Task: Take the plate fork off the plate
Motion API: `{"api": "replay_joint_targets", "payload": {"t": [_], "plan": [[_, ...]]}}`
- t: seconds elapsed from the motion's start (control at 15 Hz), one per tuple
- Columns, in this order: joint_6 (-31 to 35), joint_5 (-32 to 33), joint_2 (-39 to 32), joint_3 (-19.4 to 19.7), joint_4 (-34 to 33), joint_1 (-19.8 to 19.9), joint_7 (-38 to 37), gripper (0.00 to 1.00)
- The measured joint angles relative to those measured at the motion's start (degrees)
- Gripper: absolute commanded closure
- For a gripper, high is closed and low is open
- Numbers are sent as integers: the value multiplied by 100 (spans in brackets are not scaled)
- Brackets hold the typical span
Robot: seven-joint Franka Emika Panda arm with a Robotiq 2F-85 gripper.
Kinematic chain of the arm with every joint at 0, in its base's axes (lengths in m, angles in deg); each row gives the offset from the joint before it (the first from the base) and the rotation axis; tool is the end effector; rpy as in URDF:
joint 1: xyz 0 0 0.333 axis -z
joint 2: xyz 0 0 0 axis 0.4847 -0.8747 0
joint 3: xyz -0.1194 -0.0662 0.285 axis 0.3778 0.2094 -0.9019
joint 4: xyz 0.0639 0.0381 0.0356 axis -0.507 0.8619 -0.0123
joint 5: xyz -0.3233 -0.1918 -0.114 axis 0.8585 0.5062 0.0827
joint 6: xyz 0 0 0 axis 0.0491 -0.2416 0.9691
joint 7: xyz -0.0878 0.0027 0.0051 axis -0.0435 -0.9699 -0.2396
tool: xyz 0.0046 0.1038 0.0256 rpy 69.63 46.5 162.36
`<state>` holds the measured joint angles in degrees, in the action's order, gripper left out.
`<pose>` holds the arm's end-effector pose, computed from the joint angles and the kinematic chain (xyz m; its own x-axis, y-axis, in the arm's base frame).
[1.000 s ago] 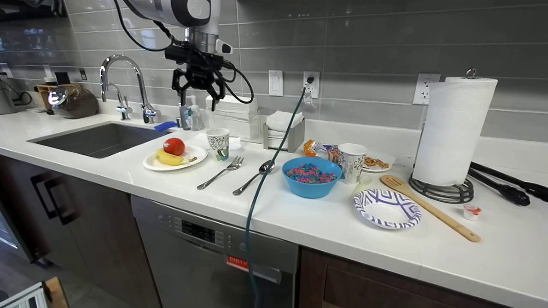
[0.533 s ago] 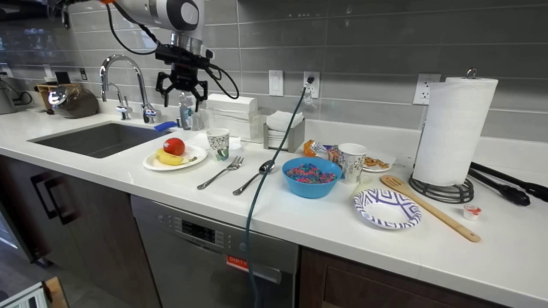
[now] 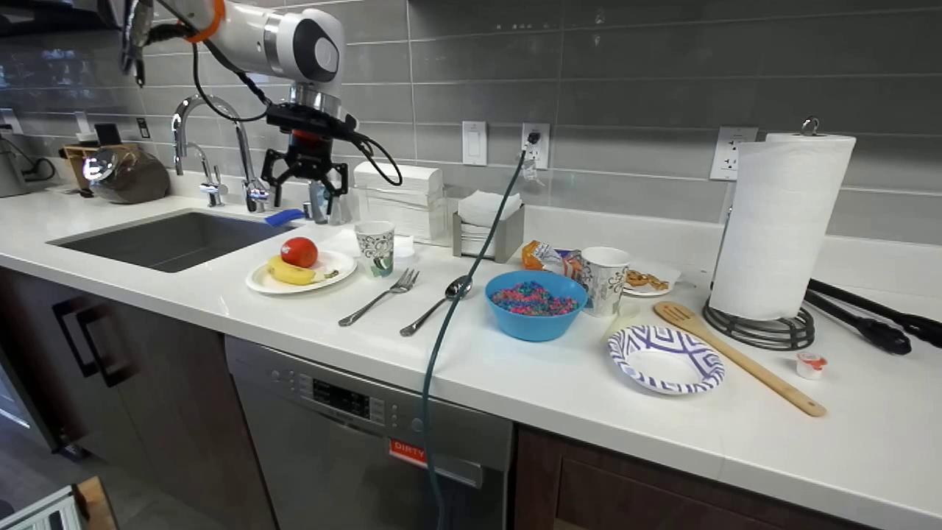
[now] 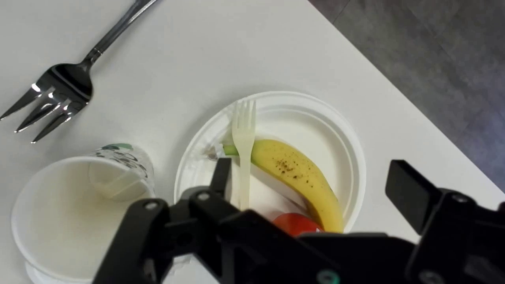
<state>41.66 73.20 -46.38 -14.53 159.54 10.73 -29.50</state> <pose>0.5353 0.3478 0.4221 0.5468 0.8258 -0.1384 0.7988 -0.5640 -0.2093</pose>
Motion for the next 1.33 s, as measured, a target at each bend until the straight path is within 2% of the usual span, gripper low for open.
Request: {"api": "replay_joint_targets", "payload": {"t": [0.27,0.73,1.33], "plan": [[262,86,-323,1,-15,-9,-89,0],[218,101,-358,-3,-62,-43,-110,0],[-119,777,-1050,23,-485,-522,-1052,0]]}}
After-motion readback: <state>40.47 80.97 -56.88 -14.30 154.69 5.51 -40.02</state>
